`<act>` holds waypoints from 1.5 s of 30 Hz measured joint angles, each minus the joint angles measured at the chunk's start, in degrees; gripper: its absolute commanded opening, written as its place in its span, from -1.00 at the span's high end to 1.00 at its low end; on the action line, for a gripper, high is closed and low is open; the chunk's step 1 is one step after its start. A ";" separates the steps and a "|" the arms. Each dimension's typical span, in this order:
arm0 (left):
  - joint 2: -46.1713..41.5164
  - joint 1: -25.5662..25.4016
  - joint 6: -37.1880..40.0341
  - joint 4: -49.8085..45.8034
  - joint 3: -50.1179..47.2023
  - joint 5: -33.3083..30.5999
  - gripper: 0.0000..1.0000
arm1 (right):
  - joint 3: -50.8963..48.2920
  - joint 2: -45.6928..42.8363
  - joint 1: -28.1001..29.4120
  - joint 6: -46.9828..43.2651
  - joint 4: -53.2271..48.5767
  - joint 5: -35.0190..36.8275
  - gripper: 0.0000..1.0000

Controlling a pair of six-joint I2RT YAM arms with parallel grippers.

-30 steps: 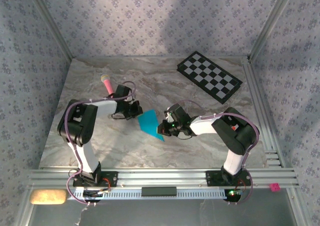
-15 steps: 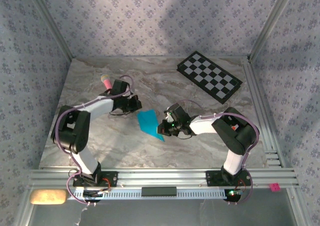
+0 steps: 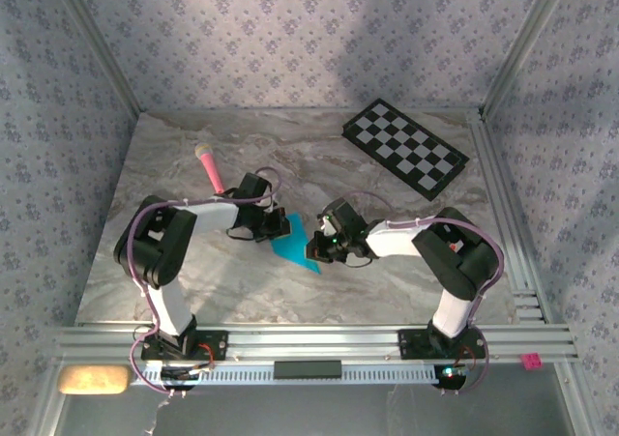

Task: Fold a paper plane with a square sheet of paper (pick it up from the middle)
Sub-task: Fourth fold the wing at the center of the table.

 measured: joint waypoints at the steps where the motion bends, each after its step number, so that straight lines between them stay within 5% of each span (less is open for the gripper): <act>1: 0.02 -0.02 0.00 0.24 -0.02 0.00 1.00 | 0.37 -0.02 0.00 -0.39 -0.79 -0.02 1.00; 15: 0.02 -0.02 0.68 0.52 -0.15 0.02 1.00 | 10.16 6.80 0.22 -1.95 -4.72 -2.01 1.00; 30: 0.33 0.76 1.07 0.52 -0.17 1.09 1.00 | -0.63 -1.90 0.13 -2.97 -4.57 -1.97 0.97; 34: 0.33 1.03 1.05 0.79 -0.17 1.11 1.00 | -3.30 -6.01 0.11 -2.89 -6.25 -0.70 0.84; 38: 0.33 1.03 0.92 1.09 -0.35 1.22 1.00 | -4.57 -11.63 0.11 -1.36 -7.63 1.62 0.44; 45: 0.33 1.29 -0.04 1.77 -0.76 2.03 1.00 | -5.99 -13.84 0.07 2.54 -8.68 2.75 0.38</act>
